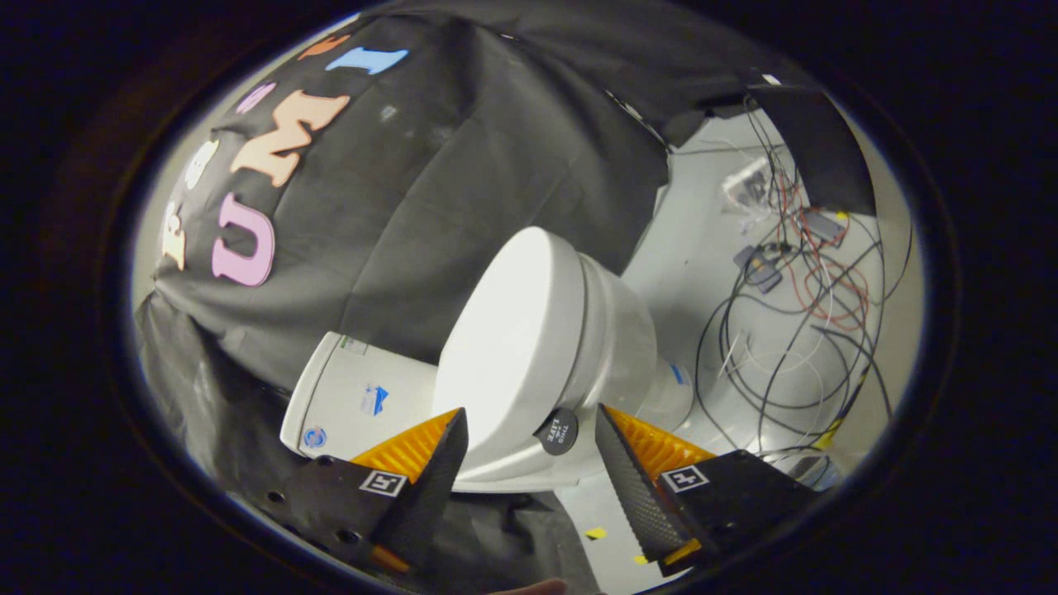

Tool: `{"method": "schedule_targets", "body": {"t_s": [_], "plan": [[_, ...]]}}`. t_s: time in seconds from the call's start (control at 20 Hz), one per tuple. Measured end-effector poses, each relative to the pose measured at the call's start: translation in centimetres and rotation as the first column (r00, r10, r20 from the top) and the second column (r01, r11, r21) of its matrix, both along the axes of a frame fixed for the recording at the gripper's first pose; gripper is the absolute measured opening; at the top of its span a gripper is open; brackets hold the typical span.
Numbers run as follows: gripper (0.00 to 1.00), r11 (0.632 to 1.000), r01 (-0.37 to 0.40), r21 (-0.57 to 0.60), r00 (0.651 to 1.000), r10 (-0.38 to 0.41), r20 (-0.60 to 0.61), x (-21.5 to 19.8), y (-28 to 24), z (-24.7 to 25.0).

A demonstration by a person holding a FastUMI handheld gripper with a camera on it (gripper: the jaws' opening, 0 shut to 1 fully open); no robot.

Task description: Open the toilet lid.

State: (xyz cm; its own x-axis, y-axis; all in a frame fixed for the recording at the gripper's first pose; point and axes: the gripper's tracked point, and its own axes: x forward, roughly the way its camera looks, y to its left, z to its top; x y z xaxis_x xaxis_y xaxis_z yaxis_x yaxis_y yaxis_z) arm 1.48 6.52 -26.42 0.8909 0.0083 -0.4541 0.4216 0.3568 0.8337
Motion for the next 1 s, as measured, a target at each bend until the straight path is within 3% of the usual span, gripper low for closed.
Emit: {"method": "schedule_targets", "body": {"t_s": [0.15,0.4,0.5,0.6,0.7,0.8,0.85,0.95,1.0], "plan": [[0.77,0.997,-0.049,0.062,0.996,0.054,-0.07,0.6,1.1,-3.2],[0.77,0.993,-0.087,0.084,0.992,0.094,-0.079,1.8,2.1,-4.9],[0.78,0.989,-0.036,0.142,0.998,0.042,-0.039,3.0,1.9,-4.9],[0.71,0.982,0.019,0.19,0.997,-0.005,-0.075,2.4,1.5,-5.8],[0.57,0.97,0.017,0.243,0.999,-0.004,-0.053,2.9,2.3,-5.3],[0.43,0.947,-0.023,0.319,0.997,0.045,-0.06,2.8,3.8,-5.6],[0.44,0.92,0.005,0.392,1.0,0.004,-0.022,3.9,4.0,-5.0],[0.11,0.909,0.05,0.413,0.999,-0.041,-0.03,3.9,2.9,-4.6],[0.1,0.918,0.06,0.392,0.998,-0.049,-0.039,4.0,2.8,-4.7]]}}
